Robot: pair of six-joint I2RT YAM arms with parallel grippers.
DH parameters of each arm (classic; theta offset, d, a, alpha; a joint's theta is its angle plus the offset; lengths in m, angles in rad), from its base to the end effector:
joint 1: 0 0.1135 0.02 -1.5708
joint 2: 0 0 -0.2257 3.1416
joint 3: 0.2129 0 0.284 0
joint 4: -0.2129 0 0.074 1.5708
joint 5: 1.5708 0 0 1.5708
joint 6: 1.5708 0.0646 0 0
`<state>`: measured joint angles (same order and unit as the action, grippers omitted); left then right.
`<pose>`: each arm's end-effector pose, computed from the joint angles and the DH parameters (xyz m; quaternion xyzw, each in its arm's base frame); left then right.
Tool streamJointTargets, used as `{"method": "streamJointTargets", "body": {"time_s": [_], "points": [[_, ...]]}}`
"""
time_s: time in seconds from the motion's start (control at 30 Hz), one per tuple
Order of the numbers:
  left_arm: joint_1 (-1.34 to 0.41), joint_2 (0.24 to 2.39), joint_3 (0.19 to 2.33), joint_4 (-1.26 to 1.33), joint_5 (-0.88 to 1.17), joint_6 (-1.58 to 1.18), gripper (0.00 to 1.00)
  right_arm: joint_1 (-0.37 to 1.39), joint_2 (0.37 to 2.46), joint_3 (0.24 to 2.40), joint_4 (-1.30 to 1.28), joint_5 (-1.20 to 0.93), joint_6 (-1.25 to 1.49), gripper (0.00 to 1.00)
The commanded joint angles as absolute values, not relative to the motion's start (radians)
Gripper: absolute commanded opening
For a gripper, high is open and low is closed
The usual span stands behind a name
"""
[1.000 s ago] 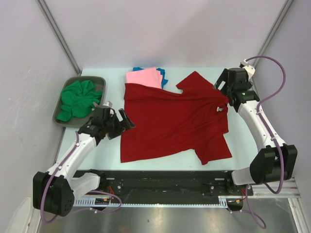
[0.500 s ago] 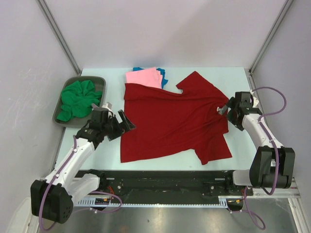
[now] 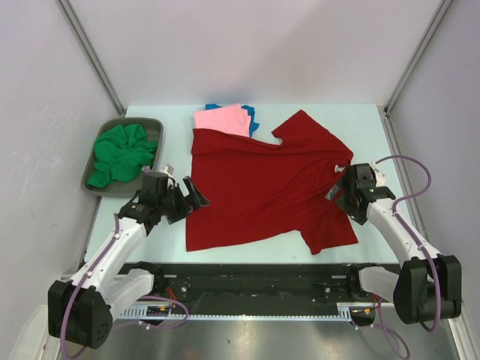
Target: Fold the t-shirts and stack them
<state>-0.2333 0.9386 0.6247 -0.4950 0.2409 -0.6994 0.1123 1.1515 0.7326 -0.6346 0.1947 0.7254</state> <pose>0.2529 -0.0759 0.1680 -0.1694 0.9070 -0.2656 0.2795 0.2737 0.0183 0.1422 0.3141 0.9098 0.0177 0.2708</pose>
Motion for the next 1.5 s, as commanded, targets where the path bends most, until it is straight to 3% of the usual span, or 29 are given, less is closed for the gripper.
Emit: {"method": "streamJointTargets", "body": {"time_s": [0.0,0.23,0.7,0.9,1.03,1.1,1.13,1.37,1.47], "points": [[-0.227,0.971,0.583,-0.466,0.235,-0.701,0.99,0.121,1.12,0.707,-0.724,0.328,0.811,0.98],[-0.227,0.982,0.554,-0.454,0.255,-0.687,0.99,0.127,1.108,0.646,-0.704,0.316,0.847,0.97],[-0.227,0.956,0.537,-0.465,0.284,-0.667,0.99,0.299,1.123,0.598,-0.842,0.426,1.0,0.95],[-0.227,0.956,0.525,-0.463,0.296,-0.66,0.99,0.374,1.121,0.561,-0.853,0.44,1.071,0.82],[-0.227,0.953,0.518,-0.462,0.302,-0.66,0.99,0.391,1.138,0.557,-0.845,0.434,1.088,0.66],[-0.227,0.953,0.52,-0.465,0.302,-0.657,0.99,0.393,1.152,0.558,-0.845,0.44,1.094,0.63],[-0.227,0.951,0.52,-0.465,0.301,-0.654,0.99,0.396,1.158,0.558,-0.842,0.442,1.094,0.55],[-0.227,0.945,0.526,-0.469,0.307,-0.655,0.99,0.402,1.226,0.555,-0.81,0.443,1.089,0.5],[-0.227,0.953,0.529,-0.471,0.305,-0.655,0.99,0.42,1.27,0.561,-0.798,0.448,1.086,0.36]]}}
